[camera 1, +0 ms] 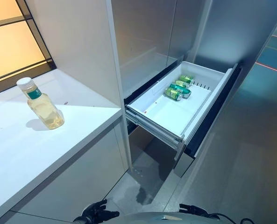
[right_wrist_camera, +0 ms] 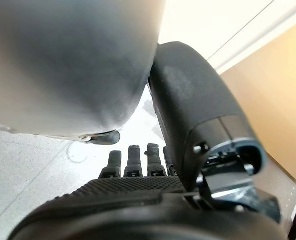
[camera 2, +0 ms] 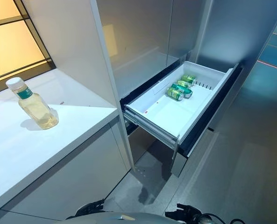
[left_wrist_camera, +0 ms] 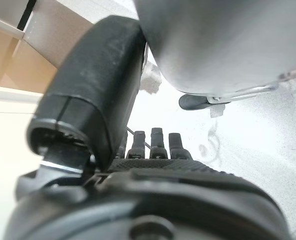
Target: Put drinks into fridge and close the fridge
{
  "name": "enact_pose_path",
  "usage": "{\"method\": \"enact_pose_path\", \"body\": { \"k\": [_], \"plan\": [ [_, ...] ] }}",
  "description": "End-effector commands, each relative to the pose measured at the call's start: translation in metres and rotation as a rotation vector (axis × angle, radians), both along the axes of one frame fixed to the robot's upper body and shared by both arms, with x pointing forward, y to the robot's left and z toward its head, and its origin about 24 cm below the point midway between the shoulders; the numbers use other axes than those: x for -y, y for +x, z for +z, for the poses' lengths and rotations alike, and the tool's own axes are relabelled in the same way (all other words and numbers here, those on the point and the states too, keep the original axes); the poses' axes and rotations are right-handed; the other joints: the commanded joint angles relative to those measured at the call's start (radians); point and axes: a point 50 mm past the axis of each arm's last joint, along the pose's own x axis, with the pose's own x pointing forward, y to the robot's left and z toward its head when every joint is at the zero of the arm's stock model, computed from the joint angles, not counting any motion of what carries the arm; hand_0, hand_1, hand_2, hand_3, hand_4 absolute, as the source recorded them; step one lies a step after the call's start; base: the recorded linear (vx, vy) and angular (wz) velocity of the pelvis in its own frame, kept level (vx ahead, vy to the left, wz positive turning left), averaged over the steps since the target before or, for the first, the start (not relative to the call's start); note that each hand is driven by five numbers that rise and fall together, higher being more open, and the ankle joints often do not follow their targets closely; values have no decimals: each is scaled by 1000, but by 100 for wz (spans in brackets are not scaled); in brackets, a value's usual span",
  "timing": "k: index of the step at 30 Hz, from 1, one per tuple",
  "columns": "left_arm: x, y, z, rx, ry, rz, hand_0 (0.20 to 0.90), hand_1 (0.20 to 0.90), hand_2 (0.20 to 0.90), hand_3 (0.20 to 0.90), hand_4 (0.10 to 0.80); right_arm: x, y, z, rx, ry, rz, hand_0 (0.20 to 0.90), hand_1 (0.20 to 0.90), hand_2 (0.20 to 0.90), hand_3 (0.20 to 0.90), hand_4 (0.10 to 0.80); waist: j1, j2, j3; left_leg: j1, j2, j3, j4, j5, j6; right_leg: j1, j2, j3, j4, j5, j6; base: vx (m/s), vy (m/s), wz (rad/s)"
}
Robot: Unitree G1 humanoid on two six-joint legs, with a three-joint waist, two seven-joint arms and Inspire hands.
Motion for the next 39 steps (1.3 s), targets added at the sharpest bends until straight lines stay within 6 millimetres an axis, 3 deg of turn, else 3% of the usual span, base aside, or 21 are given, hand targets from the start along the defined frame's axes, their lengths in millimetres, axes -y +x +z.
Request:
{"method": "enact_pose_path", "body": {
  "k": [1,7,11,13,15,19,20,21,22,23,24,27,29,30,31,32,35,37,38,39],
  "plan": [
    [7,13,0,24,-13,-28,900,900,900,900,800,11,-3,1,-38,-20,40,900,900,900,900,800,24,9,11,2,-2,39,41,-118,-12,-46,-10,-61,87,-65,43,0,0,0],
    [5,19,2,66,0,7,900,900,900,900,800,11,-2,1,-37,-23,44,900,900,900,900,800,21,10,15,2,-2,41,45,-118,-11,-50,-10,-58,92,-66,43,0,0,0],
    [6,48,15,241,-27,-39,900,900,900,900,800,15,2,3,-38,-26,52,900,900,900,900,800,22,13,21,0,-2,40,44,-117,-12,-52,-9,-53,92,-66,44,0,0,0],
    [12,69,27,336,-142,-88,900,900,900,900,800,19,5,5,-35,-31,55,900,900,900,900,800,25,18,26,-1,-1,38,42,-115,-14,-54,-9,-54,93,-65,45,-19,10,0],
    [25,99,53,445,-348,-237,900,900,900,900,800,28,9,8,-28,-42,62,900,900,900,900,800,29,28,33,-9,1,35,40,-111,-16,-63,-8,-55,94,-63,46,-51,28,3],
    [31,131,98,546,-575,-435,900,900,900,900,800,36,11,12,-22,-55,79,900,900,900,900,800,31,42,36,-15,3,31,32,-103,-15,-73,-6,-52,96,-60,49,-17,15,1],
    [30,140,113,586,-645,-484,900,900,900,900,800,39,11,12,-19,-57,84,900,900,900,900,800,31,45,36,-16,3,29,30,-101,-15,-75,-6,-51,96,-60,50,0,0,0],
    [35,158,151,665,-768,-573,900,900,900,900,800,41,10,13,-16,-60,86,900,900,900,900,800,34,50,34,-17,3,26,25,-100,-14,-78,-7,-51,96,-59,51,-21,14,4],
    [35,158,154,679,-785,-589,900,900,900,900,800,40,10,13,-15,-60,86,900,900,900,900,800,33,51,34,-17,3,26,25,-100,-14,-78,-7,-51,96,-59,51,0,0,0],
    [45,169,193,772,-888,-658,900,900,900,900,800,41,7,12,-15,-62,85,900,900,900,900,800,37,55,29,-16,2,20,21,-102,-12,-76,-7,-51,95,-60,52,0,0,0],
    [50,173,213,851,-956,-685,900,900,900,900,800,41,5,12,-15,-63,87,900,900,900,900,800,39,57,27,-14,1,17,18,-103,-11,-75,-7,-51,94,-61,52,0,0,0],
    [61,175,254,1019,-1075,-706,900,900,900,900,800,37,-2,9,-20,-64,86,900,900,900,900,800,41,60,19,-7,-2,5,12,-108,-8,-67,-6,-50,89,-65,52,10,-1,4],
    [65,173,298,1276,-1170,-681,900,900,900,900,800,30,-11,5,-32,-65,83,900,900,900,900,800,48,60,10,1,-5,-10,9,-114,-5,-53,-6,-51,83,-72,49,42,-16,7],
    [63,171,313,1385,-1191,-656,900,900,900,900,800,27,-14,4,-36,-63,82,900,900,900,900,800,52,59,6,5,-6,-16,7,-116,-4,-47,-5,-52,80,-74,47,43,-18,6],
    [62,171,315,1399,-1195,-650,900,900,900,900,800,27,-14,3,-37,-63,83,900,900,900,900,800,51,58,6,6,-7,-17,7,-116,-4,-45,-5,-52,79,-75,47,41,-28,9],
    [55,169,333,1560,-1179,-593,900,900,900,900,800,22,-18,1,-44,-59,82,900,900,900,900,800,56,55,2,10,-8,-25,7,-119,-4,-37,-4,-56,78,-79,45,33,-30,8],
    [41,165,354,1776,-1107,-510,900,900,900,900,800,14,-24,-1,-52,-54,81,900,900,900,900,800,63,49,-6,14,-10,-38,6,-121,-6,-28,-2,-61,74,-84,40,34,-35,7],
    [22,160,370,1981,-967,-393,900,900,900,900,800,9,-28,-3,-60,-48,84,900,900,900,900,800,71,43,-12,16,-10,-49,6,-123,-8,-22,1,-66,75,-92,35,30,-35,7],
    [9,155,381,2121,-806,-302,900,900,900,900,800,5,-31,-4,-66,-45,88,900,900,900,900,800,77,39,-16,15,-11,-57,6,-122,-9,-20,4,-69,76,-96,32,25,-28,6],
    [7,154,382,2144,-770,-282,900,900,900,900,800,5,-31,-5,-67,-44,90,900,900,900,900,800,77,38,-17,15,-11,-59,6,-122,-9,-20,4,-70,76,-97,31,27,-32,7]
  ]
}}
